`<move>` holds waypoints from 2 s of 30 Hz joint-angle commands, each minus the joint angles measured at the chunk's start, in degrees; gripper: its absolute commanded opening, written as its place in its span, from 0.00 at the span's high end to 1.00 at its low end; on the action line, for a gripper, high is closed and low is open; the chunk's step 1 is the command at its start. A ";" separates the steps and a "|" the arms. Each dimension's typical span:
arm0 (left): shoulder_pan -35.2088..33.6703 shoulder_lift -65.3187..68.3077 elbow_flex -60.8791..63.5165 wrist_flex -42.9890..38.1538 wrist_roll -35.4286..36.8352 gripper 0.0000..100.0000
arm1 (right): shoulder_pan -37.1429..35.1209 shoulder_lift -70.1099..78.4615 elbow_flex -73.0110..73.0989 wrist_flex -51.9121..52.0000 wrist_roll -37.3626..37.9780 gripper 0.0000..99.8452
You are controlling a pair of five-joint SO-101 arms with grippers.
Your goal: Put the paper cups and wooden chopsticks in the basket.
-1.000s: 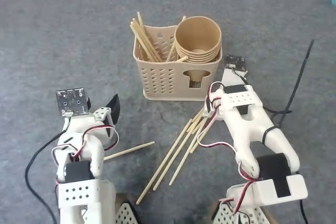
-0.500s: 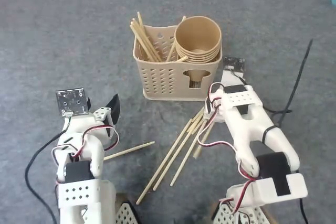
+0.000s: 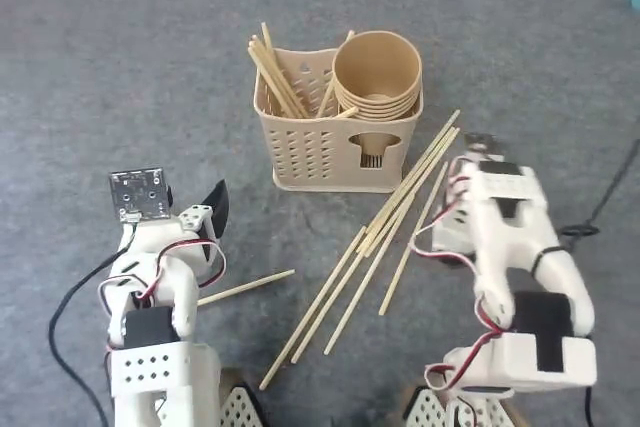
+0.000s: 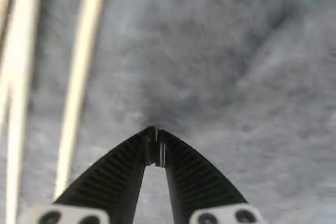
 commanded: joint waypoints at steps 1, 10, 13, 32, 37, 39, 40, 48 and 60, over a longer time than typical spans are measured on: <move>-0.35 -0.97 -0.13 -0.62 -0.70 0.74 | 3.82 -1.27 -1.05 0.66 2.81 0.99; -0.26 -1.14 -0.13 -0.62 -0.70 0.74 | -3.21 -0.84 -8.26 -0.84 -5.19 0.92; -0.26 -1.23 -0.13 -0.62 -0.70 0.74 | -7.87 -0.66 -9.41 -1.19 -10.11 0.85; -0.26 -1.32 -0.13 -0.79 -0.79 0.74 | -7.96 16.75 -18.73 0.04 -13.63 0.97; -0.26 -1.32 0.22 -0.97 -0.79 0.74 | -3.30 17.63 -19.96 5.85 -7.74 0.99; -0.18 -1.32 0.22 -0.97 -0.79 0.74 | -1.01 16.22 -19.87 7.60 -6.51 0.99; -0.09 -1.32 0.22 -0.97 -0.79 0.74 | 0.31 15.25 -19.87 8.48 -6.42 0.99; -0.18 -1.32 0.48 -1.93 -0.35 0.74 | 7.78 -4.35 -19.87 13.41 -1.49 0.99; -0.35 -0.97 0.04 -1.85 1.49 0.74 | 2.15 -44.79 -19.69 -0.04 -0.88 0.99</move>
